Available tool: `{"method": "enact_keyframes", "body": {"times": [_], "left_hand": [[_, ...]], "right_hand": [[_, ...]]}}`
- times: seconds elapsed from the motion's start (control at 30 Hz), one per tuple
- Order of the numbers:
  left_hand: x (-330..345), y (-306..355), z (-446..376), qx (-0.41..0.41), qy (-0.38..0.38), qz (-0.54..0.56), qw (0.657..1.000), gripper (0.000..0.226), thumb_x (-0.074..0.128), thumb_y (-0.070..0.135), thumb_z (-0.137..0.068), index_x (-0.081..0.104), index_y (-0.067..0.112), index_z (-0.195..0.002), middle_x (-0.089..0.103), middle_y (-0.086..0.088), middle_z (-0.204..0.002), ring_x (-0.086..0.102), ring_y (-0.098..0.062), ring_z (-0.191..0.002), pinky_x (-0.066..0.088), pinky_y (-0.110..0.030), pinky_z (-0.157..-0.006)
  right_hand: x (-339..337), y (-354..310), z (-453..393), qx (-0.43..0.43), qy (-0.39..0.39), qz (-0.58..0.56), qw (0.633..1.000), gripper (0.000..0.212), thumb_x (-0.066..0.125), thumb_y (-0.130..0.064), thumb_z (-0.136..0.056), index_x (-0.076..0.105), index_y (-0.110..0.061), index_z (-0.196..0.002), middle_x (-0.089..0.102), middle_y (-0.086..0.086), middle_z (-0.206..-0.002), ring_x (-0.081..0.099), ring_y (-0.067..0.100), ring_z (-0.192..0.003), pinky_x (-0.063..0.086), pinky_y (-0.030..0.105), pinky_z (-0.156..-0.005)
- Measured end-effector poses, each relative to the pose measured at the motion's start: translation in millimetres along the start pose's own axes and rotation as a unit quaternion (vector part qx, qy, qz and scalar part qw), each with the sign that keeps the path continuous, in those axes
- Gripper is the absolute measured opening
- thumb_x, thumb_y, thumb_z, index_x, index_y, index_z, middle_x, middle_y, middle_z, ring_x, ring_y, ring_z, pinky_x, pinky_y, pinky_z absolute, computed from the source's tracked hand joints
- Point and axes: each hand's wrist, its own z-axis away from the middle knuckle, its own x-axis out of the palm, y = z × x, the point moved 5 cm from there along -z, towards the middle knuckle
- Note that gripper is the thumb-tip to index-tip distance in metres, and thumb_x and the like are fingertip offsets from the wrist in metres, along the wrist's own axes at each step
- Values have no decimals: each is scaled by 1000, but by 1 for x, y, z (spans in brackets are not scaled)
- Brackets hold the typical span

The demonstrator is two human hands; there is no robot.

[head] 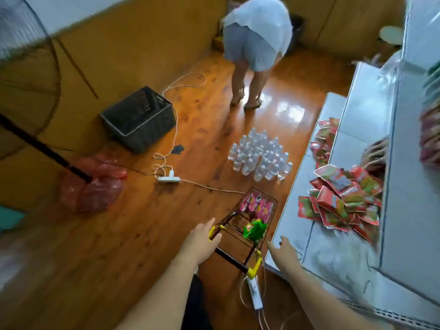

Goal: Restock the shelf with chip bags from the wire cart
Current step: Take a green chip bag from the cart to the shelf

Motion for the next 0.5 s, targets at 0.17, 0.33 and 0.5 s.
{"method": "enact_keyframes", "body": {"times": [0.17,0.33,0.5], "left_hand": [[23,36,-114,52,-105,-74,990,64,50,49,-93,29,32,-150,45,1,-145,48,-19,-130,45,-35,-103],[120,41,-235,71,-189,-124,972,66,53,44,-91,29,28,-150,47,-8,-140,53,-28,-125,48,-40,-99],[260,7,-330,100,-245,-159,951,79,58,41,-86,19,21,-152,38,-12,-140,47,-36,-126,44,-46,-102]], "right_hand": [[17,4,-64,115,-4,-72,991,61,56,-28,-92,34,-8,-146,47,16,-143,47,32,-129,39,33,-97],[61,21,-169,156,14,-152,976,49,55,-32,-94,45,-10,-137,56,10,-131,54,29,-121,42,31,-93],[133,73,-294,189,43,-168,967,32,38,-17,-97,54,-9,-123,61,17,-123,56,33,-113,41,33,-87]]}}
